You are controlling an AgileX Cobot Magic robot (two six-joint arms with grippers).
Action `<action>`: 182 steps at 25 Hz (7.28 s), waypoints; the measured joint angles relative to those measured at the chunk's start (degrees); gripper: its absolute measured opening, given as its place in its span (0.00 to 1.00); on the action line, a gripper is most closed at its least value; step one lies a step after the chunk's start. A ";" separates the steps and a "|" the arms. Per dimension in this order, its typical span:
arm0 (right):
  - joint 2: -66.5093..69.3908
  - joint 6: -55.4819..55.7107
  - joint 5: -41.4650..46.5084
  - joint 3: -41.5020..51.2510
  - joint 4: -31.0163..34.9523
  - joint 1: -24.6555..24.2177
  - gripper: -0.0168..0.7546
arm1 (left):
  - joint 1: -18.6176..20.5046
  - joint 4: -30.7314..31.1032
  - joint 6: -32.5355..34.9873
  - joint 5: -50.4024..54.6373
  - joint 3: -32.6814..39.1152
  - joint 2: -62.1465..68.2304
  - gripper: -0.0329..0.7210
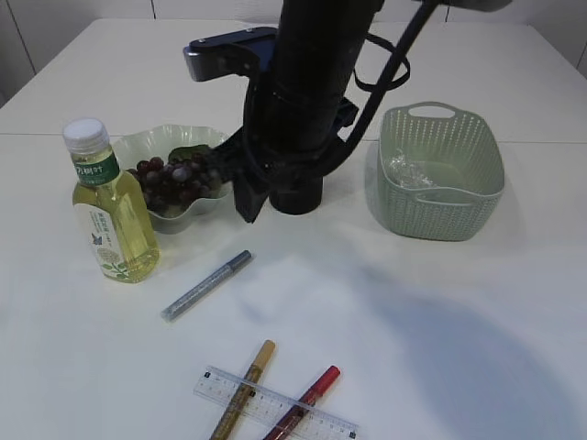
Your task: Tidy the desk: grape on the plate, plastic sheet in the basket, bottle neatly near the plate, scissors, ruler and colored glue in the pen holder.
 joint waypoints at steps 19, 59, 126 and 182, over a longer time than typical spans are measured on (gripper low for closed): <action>-0.93 -6.18 -0.25 16.03 4.09 6.68 0.73 | 0.00 0.00 0.00 0.00 0.00 0.00 0.36; 1.21 -9.75 -8.23 20.57 5.93 11.94 0.73 | 0.00 0.00 0.00 0.00 0.00 0.00 0.36; 9.74 -10.47 -11.69 20.46 1.39 11.94 0.41 | 0.00 0.00 0.00 0.00 0.00 0.00 0.36; -14.09 -2.30 -21.78 29.85 -2.89 11.94 0.40 | 0.00 0.00 0.00 0.00 0.00 0.00 0.36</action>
